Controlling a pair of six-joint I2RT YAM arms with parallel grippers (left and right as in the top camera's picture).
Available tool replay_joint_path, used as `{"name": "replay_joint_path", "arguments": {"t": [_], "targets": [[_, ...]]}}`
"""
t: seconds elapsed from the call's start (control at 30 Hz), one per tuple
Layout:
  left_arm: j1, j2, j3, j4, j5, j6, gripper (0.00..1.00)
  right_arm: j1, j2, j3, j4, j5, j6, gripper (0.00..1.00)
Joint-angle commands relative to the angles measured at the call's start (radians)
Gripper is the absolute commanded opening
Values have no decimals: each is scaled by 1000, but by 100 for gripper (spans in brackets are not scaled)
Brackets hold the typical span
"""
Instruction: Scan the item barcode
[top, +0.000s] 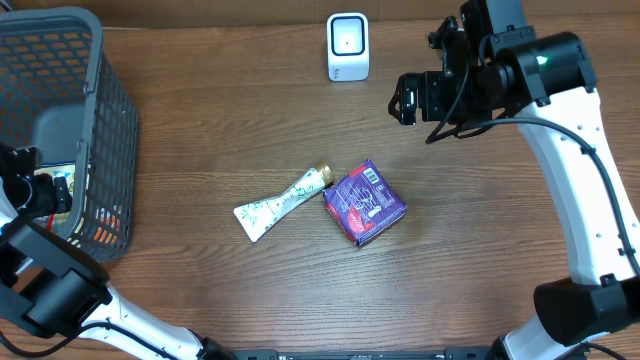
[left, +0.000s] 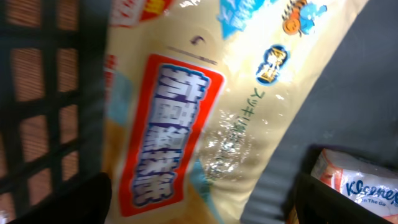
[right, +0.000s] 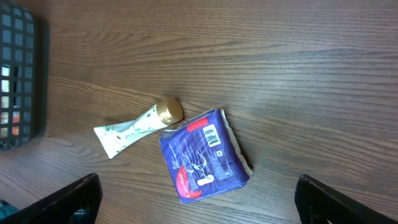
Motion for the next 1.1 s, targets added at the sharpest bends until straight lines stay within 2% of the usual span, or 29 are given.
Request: {"name": "replay_joint_path", "arguments": {"t": [0.0, 0.17, 0.47, 0.7, 0.9, 1.07], "targets": [[6, -5, 59, -8, -19, -15, 87, 3, 6, 16, 3, 2, -4, 100], [6, -3, 64, -32, -40, -5, 92, 3, 6, 16, -6, 2, -5, 100], [11, -3, 46, -24, -54, 71, 86, 3, 6, 16, -5, 2, -5, 100], [39, -3, 29, 2, -52, 80, 86, 3, 6, 16, -1, 2, -5, 100], [63, 2, 29, 10, 31, 80, 84, 3, 6, 16, 24, 2, -4, 100], [64, 33, 28, 8, 42, 79, 83, 3, 6, 16, 34, 2, -4, 100]]}}
